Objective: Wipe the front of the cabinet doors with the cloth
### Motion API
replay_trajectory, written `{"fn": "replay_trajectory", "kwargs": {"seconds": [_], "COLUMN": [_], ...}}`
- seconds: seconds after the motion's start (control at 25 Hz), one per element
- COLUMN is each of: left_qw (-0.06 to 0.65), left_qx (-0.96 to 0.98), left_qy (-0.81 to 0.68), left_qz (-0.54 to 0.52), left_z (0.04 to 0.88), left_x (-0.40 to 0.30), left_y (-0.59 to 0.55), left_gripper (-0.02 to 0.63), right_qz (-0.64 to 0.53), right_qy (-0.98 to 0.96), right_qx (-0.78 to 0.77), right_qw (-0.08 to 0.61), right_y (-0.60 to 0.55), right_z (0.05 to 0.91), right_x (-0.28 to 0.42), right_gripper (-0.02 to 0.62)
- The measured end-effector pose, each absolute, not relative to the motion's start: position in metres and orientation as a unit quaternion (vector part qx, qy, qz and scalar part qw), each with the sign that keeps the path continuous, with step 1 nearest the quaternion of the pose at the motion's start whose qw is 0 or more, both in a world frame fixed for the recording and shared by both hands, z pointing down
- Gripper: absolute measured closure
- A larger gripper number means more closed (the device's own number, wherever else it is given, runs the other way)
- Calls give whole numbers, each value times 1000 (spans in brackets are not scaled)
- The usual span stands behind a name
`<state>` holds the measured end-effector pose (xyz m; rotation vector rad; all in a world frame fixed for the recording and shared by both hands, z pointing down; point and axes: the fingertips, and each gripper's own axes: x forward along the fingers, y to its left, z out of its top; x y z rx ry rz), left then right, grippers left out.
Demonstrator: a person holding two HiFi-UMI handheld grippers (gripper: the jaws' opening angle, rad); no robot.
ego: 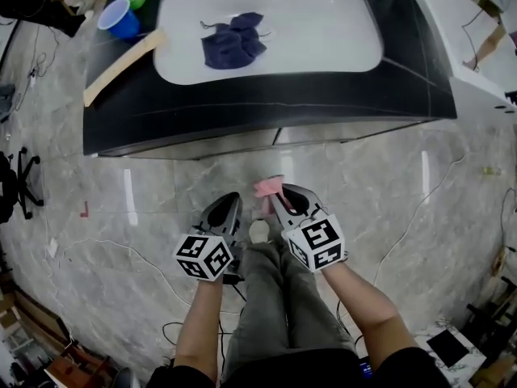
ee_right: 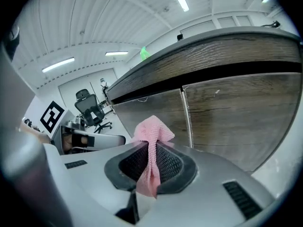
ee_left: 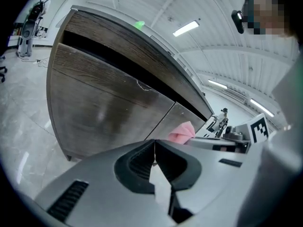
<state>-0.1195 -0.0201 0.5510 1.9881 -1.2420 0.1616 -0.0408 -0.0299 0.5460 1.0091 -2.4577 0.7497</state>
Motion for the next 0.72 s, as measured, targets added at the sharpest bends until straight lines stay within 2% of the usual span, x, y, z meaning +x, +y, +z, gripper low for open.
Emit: {"fn": "replay_trajectory", "kwargs": {"seconds": [0.32,0.72], "left_qw": [388,367], "left_qx": [799,819], "left_qy": [-454,-438], "left_qz": [69,56], "left_z": [535,518], "left_x": [-130,-110], "left_y": [-27,-51], "left_gripper": [597,597], "right_qz": [254,264], "right_qy": [-864,-851], "right_qx": [390,427], "right_qw": [194,153], "right_y": [-58,-102], "right_z": [528,520], "right_x": [-48,-29], "right_gripper": [541,541]}}
